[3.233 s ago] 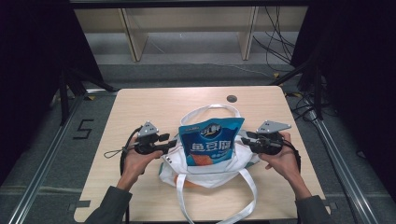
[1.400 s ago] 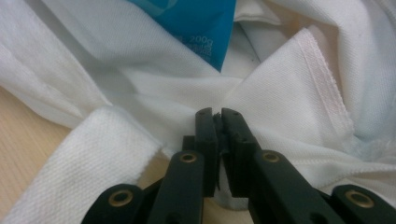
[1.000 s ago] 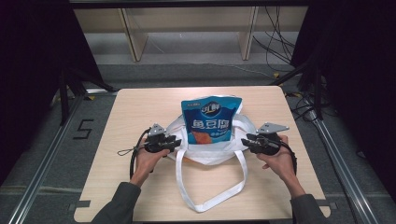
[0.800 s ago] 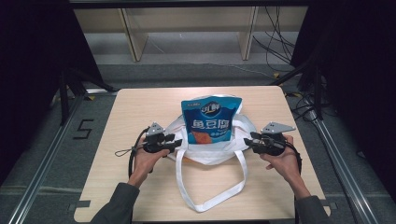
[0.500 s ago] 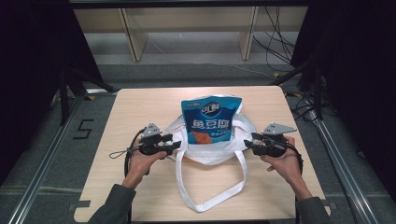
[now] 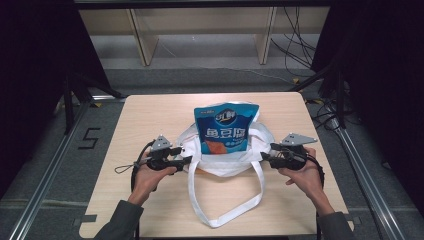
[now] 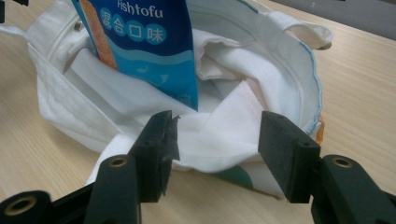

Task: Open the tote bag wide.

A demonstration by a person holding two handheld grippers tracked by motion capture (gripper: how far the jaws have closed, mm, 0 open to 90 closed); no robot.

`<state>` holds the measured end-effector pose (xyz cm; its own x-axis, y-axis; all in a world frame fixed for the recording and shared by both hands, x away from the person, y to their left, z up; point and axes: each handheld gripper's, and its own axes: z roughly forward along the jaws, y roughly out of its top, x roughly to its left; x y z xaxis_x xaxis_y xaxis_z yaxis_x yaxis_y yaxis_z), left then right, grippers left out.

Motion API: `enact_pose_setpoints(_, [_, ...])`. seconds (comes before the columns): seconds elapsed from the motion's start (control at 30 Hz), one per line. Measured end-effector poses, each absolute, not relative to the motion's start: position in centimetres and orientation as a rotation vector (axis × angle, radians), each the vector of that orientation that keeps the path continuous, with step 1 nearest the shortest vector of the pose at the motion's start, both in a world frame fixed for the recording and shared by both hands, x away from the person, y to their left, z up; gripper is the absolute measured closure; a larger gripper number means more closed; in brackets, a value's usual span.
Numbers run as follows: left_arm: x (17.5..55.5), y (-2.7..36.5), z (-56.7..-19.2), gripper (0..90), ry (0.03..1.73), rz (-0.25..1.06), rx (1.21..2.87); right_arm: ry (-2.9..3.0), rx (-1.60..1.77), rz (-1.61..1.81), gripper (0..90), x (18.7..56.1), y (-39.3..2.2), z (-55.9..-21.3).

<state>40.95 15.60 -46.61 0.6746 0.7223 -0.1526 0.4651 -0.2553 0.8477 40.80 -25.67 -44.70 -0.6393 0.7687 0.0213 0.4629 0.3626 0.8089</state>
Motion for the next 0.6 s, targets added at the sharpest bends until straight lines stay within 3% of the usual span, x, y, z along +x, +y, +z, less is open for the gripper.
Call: enact_pose_setpoints(0.6, [38.2, 15.8, -46.6, 33.2, 0.912, 0.31, 1.916, 2.278, 1.047, 1.188, 40.3, 40.0, -25.3, -44.8])
